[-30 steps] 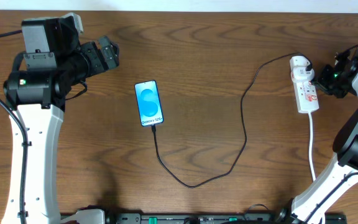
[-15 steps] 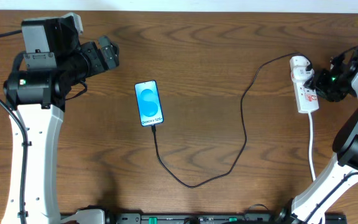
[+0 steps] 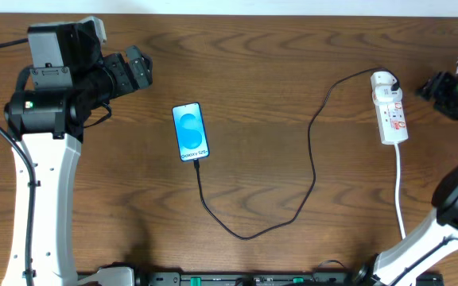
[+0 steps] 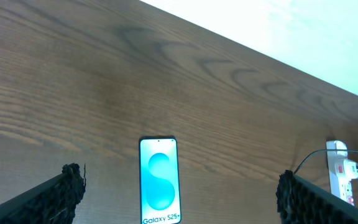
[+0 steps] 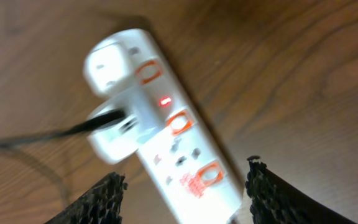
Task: Plug charger to phone and switch on socket
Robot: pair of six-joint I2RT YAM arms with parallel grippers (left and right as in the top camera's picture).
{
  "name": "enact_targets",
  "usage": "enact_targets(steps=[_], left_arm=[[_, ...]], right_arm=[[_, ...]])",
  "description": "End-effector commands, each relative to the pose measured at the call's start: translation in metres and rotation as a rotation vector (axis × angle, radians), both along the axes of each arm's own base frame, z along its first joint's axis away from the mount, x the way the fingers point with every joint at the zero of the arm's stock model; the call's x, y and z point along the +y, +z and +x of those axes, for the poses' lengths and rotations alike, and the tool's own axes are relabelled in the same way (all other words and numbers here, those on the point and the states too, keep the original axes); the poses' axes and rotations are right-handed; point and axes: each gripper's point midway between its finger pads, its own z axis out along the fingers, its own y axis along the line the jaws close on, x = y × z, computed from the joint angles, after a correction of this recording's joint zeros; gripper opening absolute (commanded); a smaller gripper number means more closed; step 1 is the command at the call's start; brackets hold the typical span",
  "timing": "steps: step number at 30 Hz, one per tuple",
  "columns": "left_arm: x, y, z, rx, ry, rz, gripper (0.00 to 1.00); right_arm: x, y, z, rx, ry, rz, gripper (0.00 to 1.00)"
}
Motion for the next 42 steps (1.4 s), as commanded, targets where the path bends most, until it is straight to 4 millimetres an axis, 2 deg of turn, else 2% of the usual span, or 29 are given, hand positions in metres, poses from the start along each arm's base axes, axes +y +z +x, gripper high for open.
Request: enact_targets(steps=[1,5,8,9,10,11,12,16,21,26,31,42], left_arm=[[0.003,0.004,-0.001,-0.011,0.010,0.004,1.00],[0.003,0.004,-0.001,-0.011,0.010,0.004,1.00],[0.003,0.004,-0.001,-0.011,0.010,0.004,1.00],[0.003,0.004,-0.001,-0.011,0.010,0.004,1.00],[0.003,0.004,-0.001,-0.011,0.010,0.004,1.00],[0.003,0.004,-0.001,-0.011,0.010,0.004,1.00],[0.003,0.004,-0.001,-0.011,0.010,0.004,1.00],[0.003,0.004,-0.001,-0.010,0.010,0.004,1.00],[0.003,0.004,-0.001,-0.010,0.010,0.004,1.00],[0.003,0.004,-0.001,-0.010,0.010,0.004,1.00],[0.003,0.004,-0.001,-0.010,0.010,0.004,1.00],[0.003,0.004,-0.001,-0.010,0.010,0.004,1.00]], right_arm=[[0.026,0.057,0.002,-0.102,0.083,-0.038,0.62],[0.066,0.080,-0.002,-0.126,0.183,-0.034,0.63],[0.104,0.091,-0.002,-0.134,0.267,-0.033,0.63],[0.124,0.093,-0.001,-0.134,0.315,-0.032,0.63],[0.140,0.093,0.000,-0.131,0.353,-0.029,0.63],[0.147,0.093,0.000,-0.129,0.370,-0.027,0.63],[0.167,0.092,0.000,-0.127,0.416,-0.024,0.63],[0.222,0.094,0.003,-0.149,0.548,-0.025,0.62],[0.279,0.095,-0.002,-0.165,0.676,-0.030,0.63],[0.321,0.095,-0.014,-0.167,0.774,-0.021,0.64],[0.354,0.095,-0.025,-0.172,0.853,-0.024,0.65],[0.371,0.095,-0.030,-0.179,0.892,-0.041,0.67]])
